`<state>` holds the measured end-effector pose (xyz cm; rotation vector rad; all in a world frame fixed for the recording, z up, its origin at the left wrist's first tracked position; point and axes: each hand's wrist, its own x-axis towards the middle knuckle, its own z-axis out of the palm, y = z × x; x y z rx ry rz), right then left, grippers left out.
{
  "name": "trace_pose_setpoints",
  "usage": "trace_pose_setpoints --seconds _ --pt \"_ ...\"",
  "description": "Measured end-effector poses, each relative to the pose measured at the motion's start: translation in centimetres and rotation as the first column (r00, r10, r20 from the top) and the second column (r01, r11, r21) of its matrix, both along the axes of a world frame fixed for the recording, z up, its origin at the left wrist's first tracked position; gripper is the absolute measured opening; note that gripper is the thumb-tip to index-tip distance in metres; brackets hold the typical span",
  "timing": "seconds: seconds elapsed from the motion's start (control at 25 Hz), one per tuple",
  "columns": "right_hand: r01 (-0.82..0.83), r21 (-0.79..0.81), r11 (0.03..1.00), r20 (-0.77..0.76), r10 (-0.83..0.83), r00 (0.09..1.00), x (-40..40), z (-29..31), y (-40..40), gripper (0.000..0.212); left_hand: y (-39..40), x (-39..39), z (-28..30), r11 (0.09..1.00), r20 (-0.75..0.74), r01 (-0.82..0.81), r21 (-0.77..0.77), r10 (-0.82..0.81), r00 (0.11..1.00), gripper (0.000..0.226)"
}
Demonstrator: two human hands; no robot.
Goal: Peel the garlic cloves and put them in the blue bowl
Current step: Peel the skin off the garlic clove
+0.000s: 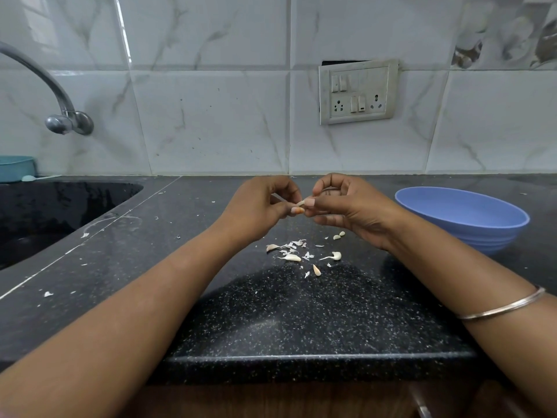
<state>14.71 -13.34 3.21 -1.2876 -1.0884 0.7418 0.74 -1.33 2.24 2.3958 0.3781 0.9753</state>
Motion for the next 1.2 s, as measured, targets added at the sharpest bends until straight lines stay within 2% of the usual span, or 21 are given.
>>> trace_pose_setpoints --seconds 0.12,0.24,0.4,0.52,0.64,0.76,0.96,1.08,1.2 --pt "0.002 0.030 1.000 0.012 -0.002 1.000 -0.1 0.0 0.1 0.021 -0.4 -0.1 0.1 0.991 -0.016 -0.021 0.133 0.023 1.000 0.006" --pt "0.042 0.052 0.998 0.064 -0.045 0.997 -0.4 0.0 0.2 0.021 -0.8 -0.1 0.2 0.979 -0.031 -0.051 0.196 0.058 0.998 0.006" --pt "0.079 0.069 0.995 0.139 -0.088 0.986 -0.8 -0.1 0.3 0.023 -0.9 -0.1 0.1 0.971 -0.026 -0.075 0.228 0.083 0.996 0.010" --pt "0.084 0.079 0.993 0.112 -0.093 0.989 -0.9 -0.2 0.4 0.022 -0.9 0.0 0.1 0.975 -0.018 -0.081 0.205 0.087 0.996 0.009" --pt "0.072 0.074 0.995 0.047 -0.076 0.996 -1.1 -0.2 0.3 0.022 -0.7 0.1 0.0 0.992 0.005 -0.053 0.115 0.053 0.999 0.009" --pt "0.085 0.066 0.994 0.015 -0.086 0.996 -1.2 -0.2 0.5 0.023 -0.5 0.3 -0.1 0.996 0.035 0.024 -0.084 -0.021 0.999 0.010" --pt "0.119 0.056 0.991 0.017 -0.120 0.993 -0.9 -0.3 0.7 0.023 -0.9 0.0 0.2 0.921 0.143 0.145 -0.361 -0.099 0.985 0.010" --pt "0.152 0.011 0.988 0.073 -0.153 0.986 -0.7 -0.7 0.9 0.020 -0.6 -0.4 0.6 0.861 0.243 0.199 -0.469 -0.090 0.966 0.008" --pt "0.127 -0.041 0.991 0.208 -0.115 0.971 -0.7 -1.1 1.0 0.014 -0.2 -0.6 0.8 0.809 0.292 0.228 -0.542 -0.074 0.954 0.007"
